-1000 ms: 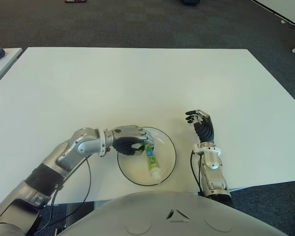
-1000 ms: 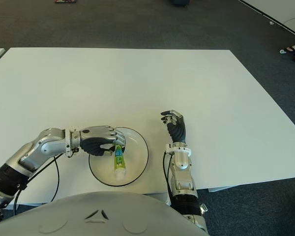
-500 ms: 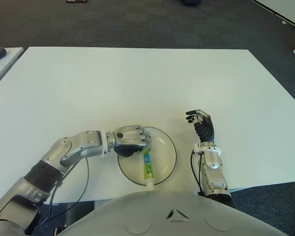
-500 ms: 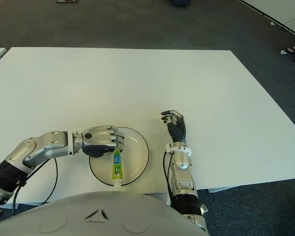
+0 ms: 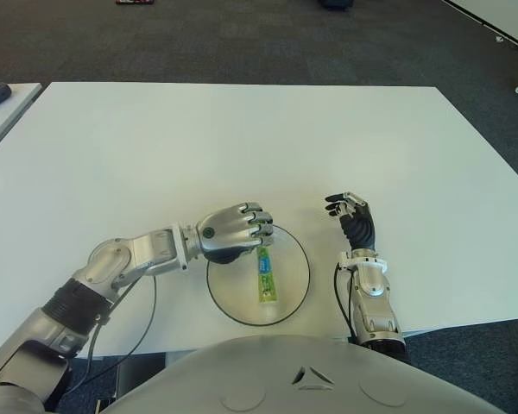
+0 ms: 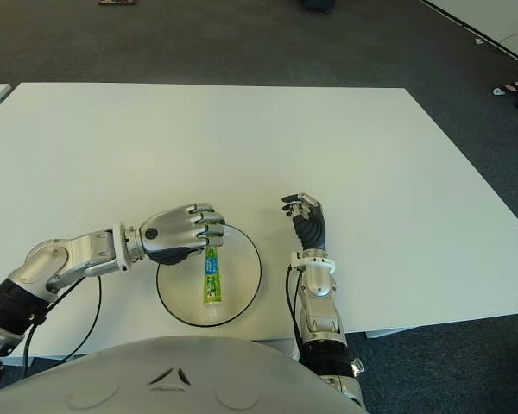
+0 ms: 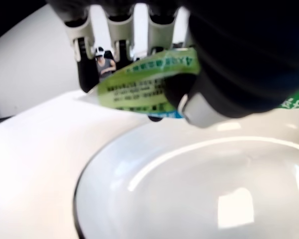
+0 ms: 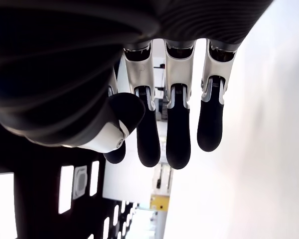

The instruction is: Put the toothpaste on the table into the plate.

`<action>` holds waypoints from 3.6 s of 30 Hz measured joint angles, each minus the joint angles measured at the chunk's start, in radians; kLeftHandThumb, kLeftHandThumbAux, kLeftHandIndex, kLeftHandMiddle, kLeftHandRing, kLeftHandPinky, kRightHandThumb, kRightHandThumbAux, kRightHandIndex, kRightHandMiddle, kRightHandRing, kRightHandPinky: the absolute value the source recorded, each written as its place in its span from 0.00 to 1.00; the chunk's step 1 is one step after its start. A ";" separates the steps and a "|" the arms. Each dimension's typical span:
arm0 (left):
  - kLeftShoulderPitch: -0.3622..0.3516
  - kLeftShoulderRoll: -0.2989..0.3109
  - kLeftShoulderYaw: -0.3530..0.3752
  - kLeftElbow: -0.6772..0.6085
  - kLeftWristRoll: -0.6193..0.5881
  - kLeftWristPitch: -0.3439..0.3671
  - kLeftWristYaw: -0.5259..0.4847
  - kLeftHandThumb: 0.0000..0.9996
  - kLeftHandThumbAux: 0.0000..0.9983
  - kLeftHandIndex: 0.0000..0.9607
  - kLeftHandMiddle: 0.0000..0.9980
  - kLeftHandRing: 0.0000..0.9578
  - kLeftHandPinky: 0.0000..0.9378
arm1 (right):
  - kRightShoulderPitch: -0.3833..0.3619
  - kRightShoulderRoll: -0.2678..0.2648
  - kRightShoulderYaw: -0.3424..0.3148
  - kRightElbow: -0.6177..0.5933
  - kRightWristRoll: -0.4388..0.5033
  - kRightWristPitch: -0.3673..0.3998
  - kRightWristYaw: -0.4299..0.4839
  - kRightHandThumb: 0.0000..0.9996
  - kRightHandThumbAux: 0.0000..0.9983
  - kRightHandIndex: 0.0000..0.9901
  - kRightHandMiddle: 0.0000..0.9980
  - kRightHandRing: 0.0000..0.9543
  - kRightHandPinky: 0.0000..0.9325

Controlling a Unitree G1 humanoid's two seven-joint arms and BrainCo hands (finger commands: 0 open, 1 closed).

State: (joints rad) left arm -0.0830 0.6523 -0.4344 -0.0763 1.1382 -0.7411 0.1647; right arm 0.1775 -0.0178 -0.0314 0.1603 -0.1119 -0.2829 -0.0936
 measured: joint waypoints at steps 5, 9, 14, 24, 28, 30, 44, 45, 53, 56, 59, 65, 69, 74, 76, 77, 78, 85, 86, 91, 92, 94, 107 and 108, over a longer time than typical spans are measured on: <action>-0.001 -0.001 0.001 -0.003 0.024 0.023 0.072 0.27 0.62 0.17 0.27 0.26 0.24 | -0.002 0.000 -0.001 0.006 0.000 0.000 0.000 0.85 0.68 0.48 0.45 0.51 0.51; -0.014 0.014 -0.002 -0.021 0.035 0.024 0.051 0.09 0.50 0.04 0.06 0.05 0.05 | -0.006 0.000 0.000 0.009 0.000 -0.003 0.001 0.85 0.68 0.48 0.45 0.51 0.51; -0.053 0.051 0.029 -0.075 -0.042 0.016 -0.036 0.06 0.40 0.01 0.01 0.01 0.01 | -0.009 0.000 0.000 0.009 0.000 -0.010 0.002 0.85 0.68 0.48 0.45 0.51 0.52; -0.092 0.077 0.032 -0.066 -0.241 -0.034 -0.186 0.10 0.29 0.00 0.00 0.00 0.00 | -0.012 -0.001 0.002 0.010 0.000 -0.021 0.002 0.85 0.68 0.48 0.45 0.51 0.52; -0.099 0.078 0.030 -0.045 -0.307 -0.055 -0.236 0.10 0.27 0.00 0.00 0.00 0.00 | -0.012 -0.001 0.002 0.014 0.000 -0.025 0.002 0.85 0.68 0.48 0.46 0.51 0.52; -0.102 0.078 0.030 -0.035 -0.324 -0.063 -0.249 0.09 0.27 0.00 0.00 0.00 0.00 | -0.012 -0.001 0.002 0.016 0.001 -0.030 0.003 0.85 0.68 0.48 0.46 0.52 0.52; -0.135 0.054 0.047 0.031 -0.396 -0.093 -0.263 0.11 0.27 0.00 0.00 0.00 0.00 | -0.019 0.001 0.004 0.026 0.000 -0.042 0.004 0.85 0.68 0.48 0.46 0.52 0.52; -0.138 0.048 0.052 0.046 -0.414 -0.093 -0.263 0.12 0.27 0.00 0.00 0.00 0.00 | -0.019 0.001 0.004 0.026 0.000 -0.042 0.004 0.85 0.68 0.48 0.46 0.52 0.52; -0.180 -0.007 0.128 0.158 -0.683 -0.016 -0.304 0.14 0.28 0.00 0.00 0.00 0.00 | -0.019 0.000 0.004 0.024 0.000 -0.041 0.004 0.85 0.68 0.48 0.45 0.51 0.51; -0.168 -0.029 0.152 0.158 -0.802 0.007 -0.329 0.13 0.29 0.00 0.00 0.00 0.00 | -0.019 0.000 0.004 0.024 0.000 -0.040 0.003 0.85 0.68 0.48 0.45 0.51 0.51; -0.137 -0.042 0.185 0.154 -0.929 0.028 -0.353 0.13 0.29 0.00 0.00 0.00 0.00 | -0.019 0.000 0.003 0.024 -0.001 -0.041 0.001 0.85 0.68 0.48 0.45 0.51 0.52; -0.040 -0.126 0.318 0.145 -1.095 0.163 -0.296 0.16 0.47 0.00 0.00 0.01 0.13 | -0.018 -0.001 -0.002 0.028 0.000 -0.040 -0.004 0.85 0.68 0.48 0.45 0.51 0.51; 0.008 -0.258 0.404 0.141 -1.124 0.251 -0.167 0.19 0.59 0.04 0.08 0.12 0.25 | -0.024 0.000 -0.007 0.028 -0.001 -0.038 -0.007 0.85 0.68 0.48 0.46 0.51 0.51; 0.044 -0.334 0.485 0.193 -1.179 0.264 -0.136 0.21 0.68 0.17 0.19 0.23 0.34 | -0.024 0.007 -0.005 0.025 -0.001 -0.031 -0.007 0.85 0.68 0.48 0.46 0.52 0.51; 0.057 -0.343 0.529 0.221 -1.202 0.266 -0.130 0.22 0.72 0.24 0.23 0.27 0.36 | -0.021 0.007 -0.007 0.021 0.000 -0.028 -0.007 0.85 0.68 0.48 0.46 0.52 0.52; 0.060 -0.350 0.543 0.227 -1.207 0.271 -0.123 0.22 0.73 0.27 0.26 0.29 0.36 | -0.019 0.006 -0.008 0.020 0.000 -0.026 -0.007 0.85 0.68 0.48 0.46 0.52 0.52; 0.062 -0.360 0.556 0.228 -1.210 0.273 -0.114 0.22 0.74 0.28 0.28 0.29 0.36 | -0.017 0.005 -0.010 0.020 0.000 -0.023 -0.007 0.85 0.68 0.48 0.46 0.52 0.52; 0.069 -0.418 0.587 0.218 -1.205 0.281 -0.087 0.17 0.82 0.34 0.35 0.35 0.38 | -0.022 -0.002 -0.014 0.013 0.001 -0.017 -0.004 0.85 0.68 0.48 0.46 0.53 0.52; 0.071 -0.428 0.587 0.214 -1.200 0.288 -0.083 0.16 0.83 0.35 0.36 0.36 0.39 | -0.023 0.001 -0.014 0.012 0.001 -0.017 -0.003 0.85 0.68 0.48 0.46 0.53 0.53; 0.083 -0.464 0.586 0.206 -1.186 0.327 -0.075 0.14 0.86 0.36 0.38 0.39 0.42 | -0.023 0.001 -0.014 0.012 0.001 -0.017 0.002 0.85 0.68 0.48 0.45 0.53 0.52; 0.087 -0.471 0.586 0.205 -1.182 0.333 -0.074 0.13 0.86 0.36 0.39 0.39 0.42 | -0.023 0.000 -0.015 0.013 0.001 -0.017 0.002 0.85 0.68 0.48 0.45 0.53 0.52; 0.095 -0.481 0.586 0.205 -1.176 0.342 -0.074 0.12 0.86 0.36 0.40 0.40 0.43 | -0.023 -0.001 -0.017 0.013 0.001 -0.018 0.001 0.85 0.68 0.48 0.45 0.52 0.52; 0.130 -0.556 0.581 0.240 -1.156 0.368 -0.051 0.46 0.78 0.42 0.43 0.45 0.48 | -0.032 -0.003 -0.026 0.022 0.000 -0.018 -0.002 0.85 0.68 0.47 0.46 0.51 0.51; 0.134 -0.562 0.578 0.243 -1.156 0.368 -0.051 0.54 0.76 0.42 0.43 0.45 0.48 | -0.033 -0.003 -0.027 0.023 0.000 -0.018 -0.002 0.85 0.68 0.47 0.46 0.51 0.51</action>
State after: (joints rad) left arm 0.0506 0.0900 0.1440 0.1666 -0.0176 -0.3734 0.1133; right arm 0.1449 -0.0212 -0.0582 0.1830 -0.1121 -0.3006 -0.0955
